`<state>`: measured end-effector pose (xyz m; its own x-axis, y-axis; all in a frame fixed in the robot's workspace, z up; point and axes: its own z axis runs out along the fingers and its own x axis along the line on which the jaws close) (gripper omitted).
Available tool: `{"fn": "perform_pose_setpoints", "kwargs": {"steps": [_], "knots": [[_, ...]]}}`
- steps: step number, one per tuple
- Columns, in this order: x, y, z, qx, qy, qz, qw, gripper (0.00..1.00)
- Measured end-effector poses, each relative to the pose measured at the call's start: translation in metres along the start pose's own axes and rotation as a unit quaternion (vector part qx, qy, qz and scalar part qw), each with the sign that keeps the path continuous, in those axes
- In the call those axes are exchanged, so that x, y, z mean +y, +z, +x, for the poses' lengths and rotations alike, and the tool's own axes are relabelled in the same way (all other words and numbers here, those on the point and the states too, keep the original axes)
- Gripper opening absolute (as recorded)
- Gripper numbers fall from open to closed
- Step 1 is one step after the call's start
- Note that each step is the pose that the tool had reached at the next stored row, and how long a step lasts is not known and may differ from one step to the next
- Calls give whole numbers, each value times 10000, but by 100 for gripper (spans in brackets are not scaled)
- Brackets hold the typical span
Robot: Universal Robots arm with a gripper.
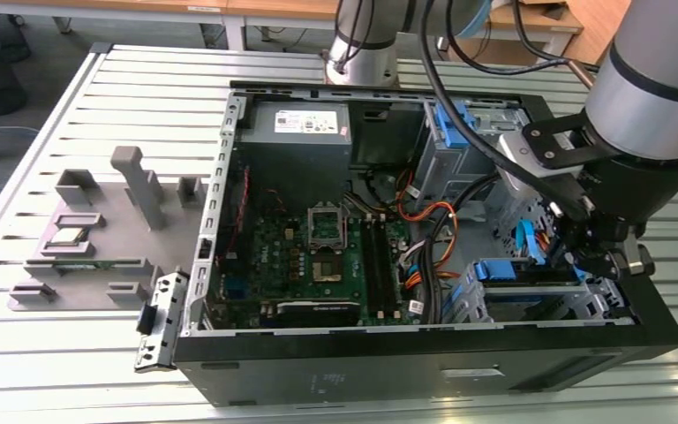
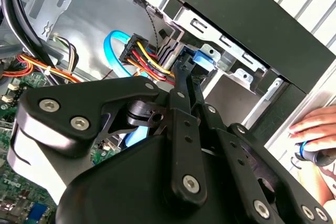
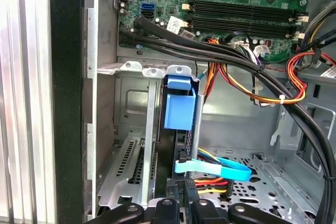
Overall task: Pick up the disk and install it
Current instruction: 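Insert the second disk wire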
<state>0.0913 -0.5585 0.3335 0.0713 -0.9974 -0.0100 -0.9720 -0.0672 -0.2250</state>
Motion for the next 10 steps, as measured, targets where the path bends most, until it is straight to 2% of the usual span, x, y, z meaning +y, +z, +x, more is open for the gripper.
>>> {"fn": "perform_pose_setpoints", "kwargs": {"steps": [3,10], "knots": [[-1,-1,0,31,124,0,9999,16],[3,15,0,40,214,2,9998,16]]}}
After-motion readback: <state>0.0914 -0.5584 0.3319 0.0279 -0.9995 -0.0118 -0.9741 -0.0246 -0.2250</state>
